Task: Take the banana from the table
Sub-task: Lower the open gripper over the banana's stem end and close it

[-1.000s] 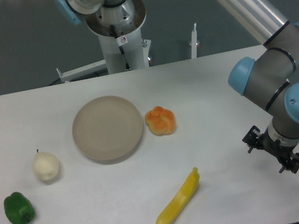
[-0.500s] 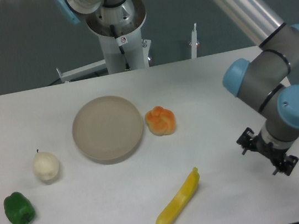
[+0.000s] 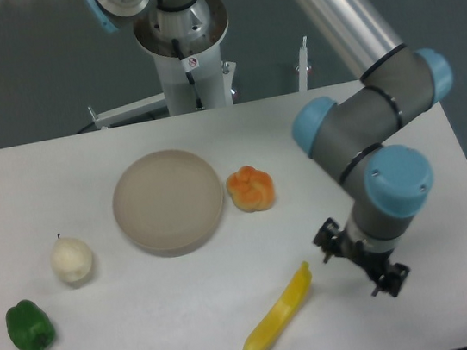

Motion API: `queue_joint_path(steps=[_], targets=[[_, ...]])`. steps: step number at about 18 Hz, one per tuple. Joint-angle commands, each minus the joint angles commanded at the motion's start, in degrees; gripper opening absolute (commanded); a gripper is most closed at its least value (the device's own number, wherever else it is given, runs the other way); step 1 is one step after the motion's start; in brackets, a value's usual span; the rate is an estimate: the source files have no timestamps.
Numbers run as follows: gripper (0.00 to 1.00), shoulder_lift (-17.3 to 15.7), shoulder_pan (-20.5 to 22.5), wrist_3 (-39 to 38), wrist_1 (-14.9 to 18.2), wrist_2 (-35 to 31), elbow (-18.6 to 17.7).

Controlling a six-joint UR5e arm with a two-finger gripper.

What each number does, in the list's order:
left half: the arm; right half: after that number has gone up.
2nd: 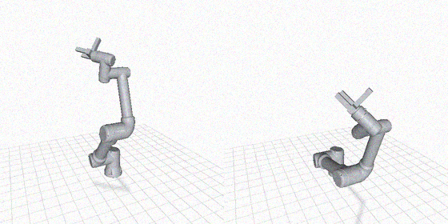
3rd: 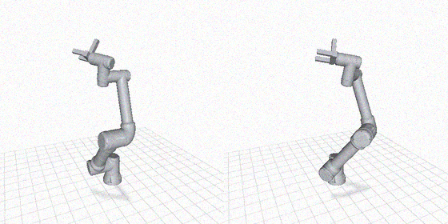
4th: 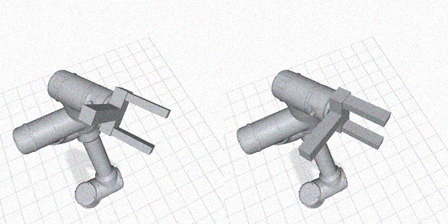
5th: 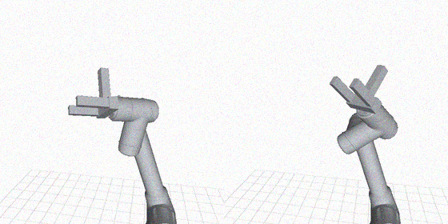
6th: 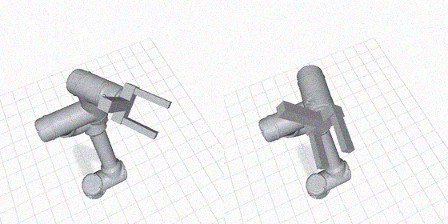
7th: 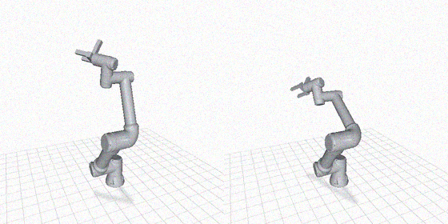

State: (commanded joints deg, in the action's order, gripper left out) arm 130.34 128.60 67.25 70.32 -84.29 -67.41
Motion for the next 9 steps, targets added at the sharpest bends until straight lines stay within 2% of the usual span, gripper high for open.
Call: queue_joint_path(steps=[2,3,9], targets=[[1.0,0.62,-1.15,-2.64,-4.02,-0.52,-1.05],[1.0,0.53,-1.33,-3.78,-5.0,-0.53,-1.75],[1.0,1.85,-3.61,-9.94,-5.89,-2.36,-2.9]])
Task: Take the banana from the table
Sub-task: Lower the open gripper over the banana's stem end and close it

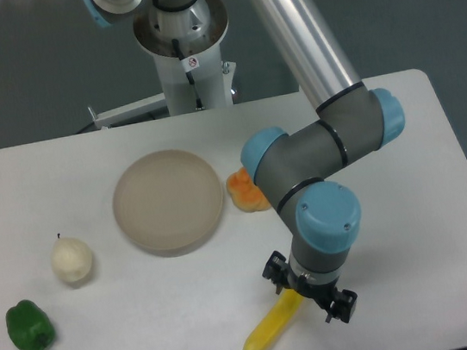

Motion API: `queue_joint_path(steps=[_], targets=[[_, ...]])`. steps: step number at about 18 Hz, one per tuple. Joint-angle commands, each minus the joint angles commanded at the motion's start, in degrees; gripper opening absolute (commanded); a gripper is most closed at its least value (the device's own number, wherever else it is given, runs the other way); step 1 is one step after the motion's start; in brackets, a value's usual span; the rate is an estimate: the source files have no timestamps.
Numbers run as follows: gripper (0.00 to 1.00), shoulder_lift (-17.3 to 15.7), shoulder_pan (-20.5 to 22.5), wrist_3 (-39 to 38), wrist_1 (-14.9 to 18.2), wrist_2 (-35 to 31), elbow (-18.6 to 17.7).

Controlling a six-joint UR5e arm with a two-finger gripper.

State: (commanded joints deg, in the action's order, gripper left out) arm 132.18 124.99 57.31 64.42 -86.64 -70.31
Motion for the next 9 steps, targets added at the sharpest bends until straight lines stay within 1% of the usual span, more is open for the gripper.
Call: queue_joint_path(steps=[2,6,7,9], targets=[[1.0,0.09,-0.36,-1.23,0.0,-1.85,-0.96],[1.0,0.44,-0.45,-2.29,-0.26,-2.65,-2.81],[1.0,0.62,-0.45,-2.29,-0.7,-2.83,-3.08],[1.0,0.97,-0.71,-2.38,-2.89,-2.92,-4.22]])
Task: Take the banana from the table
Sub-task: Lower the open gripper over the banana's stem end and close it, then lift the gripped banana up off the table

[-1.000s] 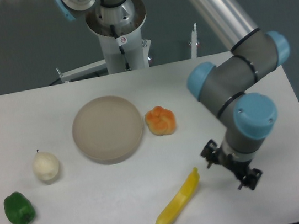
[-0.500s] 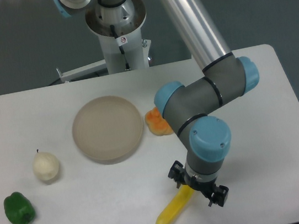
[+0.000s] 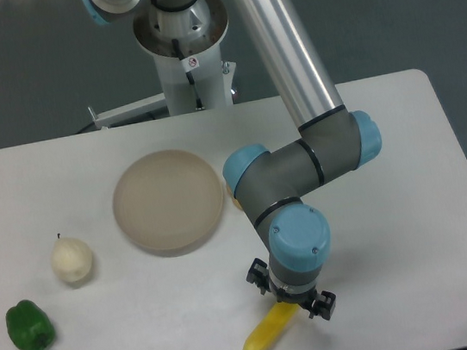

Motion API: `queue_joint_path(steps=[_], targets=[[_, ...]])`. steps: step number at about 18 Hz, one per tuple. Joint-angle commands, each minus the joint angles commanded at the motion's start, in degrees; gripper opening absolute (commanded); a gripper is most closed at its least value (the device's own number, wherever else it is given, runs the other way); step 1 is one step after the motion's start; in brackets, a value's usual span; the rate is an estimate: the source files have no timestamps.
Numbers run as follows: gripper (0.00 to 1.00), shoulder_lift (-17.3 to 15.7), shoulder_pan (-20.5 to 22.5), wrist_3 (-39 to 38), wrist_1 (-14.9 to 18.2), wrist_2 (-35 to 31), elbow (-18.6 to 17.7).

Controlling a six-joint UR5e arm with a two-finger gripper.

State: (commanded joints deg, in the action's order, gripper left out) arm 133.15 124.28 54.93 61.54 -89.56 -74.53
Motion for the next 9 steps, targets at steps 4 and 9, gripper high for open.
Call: queue_joint_path(steps=[4,9], targets=[[0.93,1.41,0.0,0.09,-3.17,0.0,-0.27],[0.22,1.14,0.0,0.09,-2.74,0.0,-0.09]])
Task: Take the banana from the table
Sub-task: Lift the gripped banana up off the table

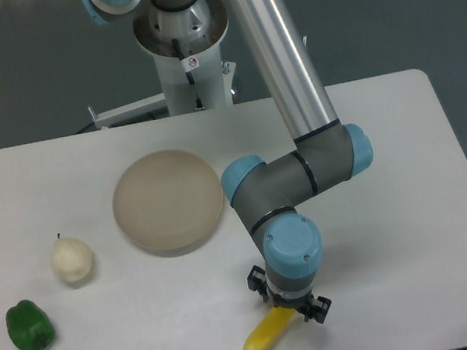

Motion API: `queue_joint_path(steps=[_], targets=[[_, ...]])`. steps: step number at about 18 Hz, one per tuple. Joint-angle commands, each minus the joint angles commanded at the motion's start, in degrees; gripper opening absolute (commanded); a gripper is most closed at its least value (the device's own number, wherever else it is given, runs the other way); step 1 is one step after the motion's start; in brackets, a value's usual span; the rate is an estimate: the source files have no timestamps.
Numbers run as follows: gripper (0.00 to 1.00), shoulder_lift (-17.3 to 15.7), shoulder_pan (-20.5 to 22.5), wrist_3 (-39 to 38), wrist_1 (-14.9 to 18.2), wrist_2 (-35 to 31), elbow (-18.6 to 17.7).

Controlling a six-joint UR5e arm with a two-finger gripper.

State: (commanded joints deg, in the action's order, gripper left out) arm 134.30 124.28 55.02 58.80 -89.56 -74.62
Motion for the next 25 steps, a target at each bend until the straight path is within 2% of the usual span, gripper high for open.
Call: queue_joint_path(steps=[2,3,6,10,13,14,15,16,18,25], targets=[[0.05,-0.17,0.0,0.09,0.35,0.0,-0.09],[0.02,-0.44,0.09,0.09,0.44,0.0,0.0],[0.02,-1.93,0.17,-0.09,0.88,0.09,-0.17],[0.02,-4.22,1.4,0.44,3.43,0.7,1.05],[0.02,-5.89,4.65,0.7,4.04,0.96,2.11],[0.02,-6.06,5.35,0.79,4.83,1.31,2.89],[0.02,-6.33,6.58,0.88,7.27,1.58,4.64],[0.02,-6.15,7.46,2.45,10.69,1.58,7.18],[0.02,-6.24,9.39,7.53,13.18,1.67,9.48],[0.04,-6.42,13.88,19.76,14.24,1.67,10.2]])
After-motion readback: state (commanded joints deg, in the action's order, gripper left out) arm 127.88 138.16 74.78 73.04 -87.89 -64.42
